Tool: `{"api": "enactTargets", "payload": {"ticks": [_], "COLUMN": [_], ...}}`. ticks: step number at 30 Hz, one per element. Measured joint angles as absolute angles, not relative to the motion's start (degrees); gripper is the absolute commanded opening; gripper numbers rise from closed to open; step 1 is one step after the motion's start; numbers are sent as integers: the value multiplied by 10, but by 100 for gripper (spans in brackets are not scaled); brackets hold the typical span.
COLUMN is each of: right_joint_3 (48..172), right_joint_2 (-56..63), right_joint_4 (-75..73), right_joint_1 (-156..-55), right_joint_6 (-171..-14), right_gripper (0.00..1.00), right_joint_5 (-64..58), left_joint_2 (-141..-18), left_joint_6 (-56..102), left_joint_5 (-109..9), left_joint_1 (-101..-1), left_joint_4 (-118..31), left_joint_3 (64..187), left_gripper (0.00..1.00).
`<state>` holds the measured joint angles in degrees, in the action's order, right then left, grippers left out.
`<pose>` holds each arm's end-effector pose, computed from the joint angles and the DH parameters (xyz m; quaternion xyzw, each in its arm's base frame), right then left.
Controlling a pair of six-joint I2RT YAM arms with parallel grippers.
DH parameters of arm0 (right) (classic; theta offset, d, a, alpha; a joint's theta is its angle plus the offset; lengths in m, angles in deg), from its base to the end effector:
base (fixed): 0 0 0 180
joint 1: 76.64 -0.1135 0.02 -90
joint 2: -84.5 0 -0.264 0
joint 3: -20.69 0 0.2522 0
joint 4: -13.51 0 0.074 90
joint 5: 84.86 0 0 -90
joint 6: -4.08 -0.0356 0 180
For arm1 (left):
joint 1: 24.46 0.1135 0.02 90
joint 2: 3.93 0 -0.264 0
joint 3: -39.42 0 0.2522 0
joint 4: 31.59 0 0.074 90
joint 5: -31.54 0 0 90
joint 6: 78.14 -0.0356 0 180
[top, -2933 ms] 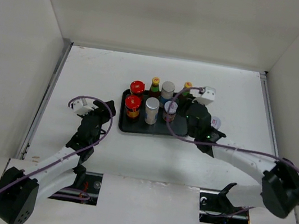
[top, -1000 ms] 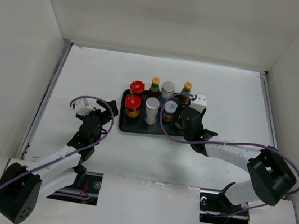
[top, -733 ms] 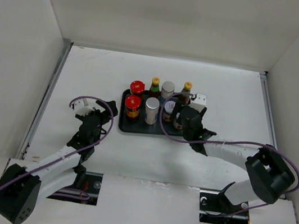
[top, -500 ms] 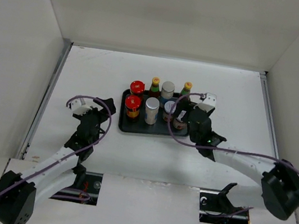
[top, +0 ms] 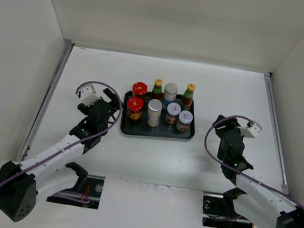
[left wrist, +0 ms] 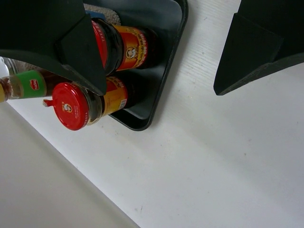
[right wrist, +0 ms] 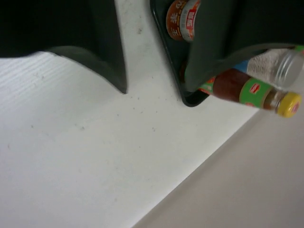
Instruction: Organize the condiment bottles
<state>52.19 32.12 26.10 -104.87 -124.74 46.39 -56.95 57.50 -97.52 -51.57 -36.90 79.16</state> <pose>0.1822 0.0712 0.2182 0.2948 0.6836 0.1160 0.6575 0.1909 -0.0725 0.2341 -0.3158 0.7239 -0.1076 0.6039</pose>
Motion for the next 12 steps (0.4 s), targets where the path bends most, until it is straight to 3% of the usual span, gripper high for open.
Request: {"api": "enactTargets", "payload": {"ticks": [3, 12], "right_joint_3": [499, 496], "right_joint_2": [320, 272], "right_joint_4": [260, 287], "right_joint_1": [-1007, -987], "right_joint_6": [-1295, -1342], "right_gripper": [80, 84], "right_joint_5": [441, 368], "left_joint_2": [-582, -586], "left_joint_6": [569, 555], "left_joint_5": [-978, -986], "left_joint_1": [-515, -515], "left_joint_4": [-394, -427], "left_joint_3": [817, 840], "left_gripper": [100, 100]}}
